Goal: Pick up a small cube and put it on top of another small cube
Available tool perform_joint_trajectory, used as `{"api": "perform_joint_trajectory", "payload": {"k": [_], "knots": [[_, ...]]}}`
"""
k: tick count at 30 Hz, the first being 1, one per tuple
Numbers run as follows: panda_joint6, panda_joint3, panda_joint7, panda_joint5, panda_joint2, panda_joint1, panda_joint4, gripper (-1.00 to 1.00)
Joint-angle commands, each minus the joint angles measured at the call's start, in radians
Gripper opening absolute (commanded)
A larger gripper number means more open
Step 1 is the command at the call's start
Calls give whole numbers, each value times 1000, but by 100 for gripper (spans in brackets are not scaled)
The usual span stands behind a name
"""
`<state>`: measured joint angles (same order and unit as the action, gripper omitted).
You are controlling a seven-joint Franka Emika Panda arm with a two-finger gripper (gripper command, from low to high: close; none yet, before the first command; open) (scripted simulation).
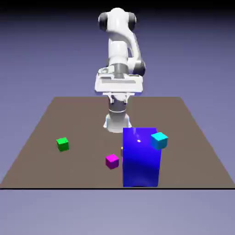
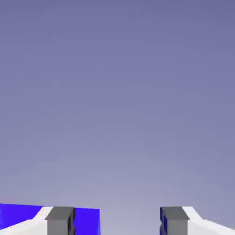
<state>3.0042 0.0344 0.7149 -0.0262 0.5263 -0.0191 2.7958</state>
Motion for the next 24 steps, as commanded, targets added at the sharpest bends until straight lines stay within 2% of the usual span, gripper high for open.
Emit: {"api": "perform_joint_trajectory", "payload": {"k": [1, 24], "knots": [[-27, 29, -22, -22, -36, -6, -12, 0], [-652, 684, -521, -521, -870, -142, -283, 0]]}}
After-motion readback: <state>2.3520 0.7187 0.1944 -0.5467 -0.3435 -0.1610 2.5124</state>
